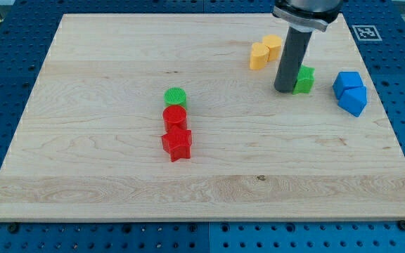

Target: Move the green star to the left of the blue cube

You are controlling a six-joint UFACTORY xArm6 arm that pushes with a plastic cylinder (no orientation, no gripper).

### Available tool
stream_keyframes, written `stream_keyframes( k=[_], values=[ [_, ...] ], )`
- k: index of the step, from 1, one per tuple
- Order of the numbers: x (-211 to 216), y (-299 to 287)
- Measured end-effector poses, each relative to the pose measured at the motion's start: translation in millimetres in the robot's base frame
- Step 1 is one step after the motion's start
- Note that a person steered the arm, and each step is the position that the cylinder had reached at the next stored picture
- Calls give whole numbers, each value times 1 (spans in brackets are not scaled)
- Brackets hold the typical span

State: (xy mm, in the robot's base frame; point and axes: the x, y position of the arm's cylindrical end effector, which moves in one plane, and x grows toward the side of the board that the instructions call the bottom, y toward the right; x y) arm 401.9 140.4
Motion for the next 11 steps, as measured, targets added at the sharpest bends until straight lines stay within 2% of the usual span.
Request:
stream_keyframes(
  k=[1,2,4,10,11],
  values=[
    [0,3],
    [-13,-30],
    [-32,4],
    [-14,13],
    [-14,38]
  ],
)
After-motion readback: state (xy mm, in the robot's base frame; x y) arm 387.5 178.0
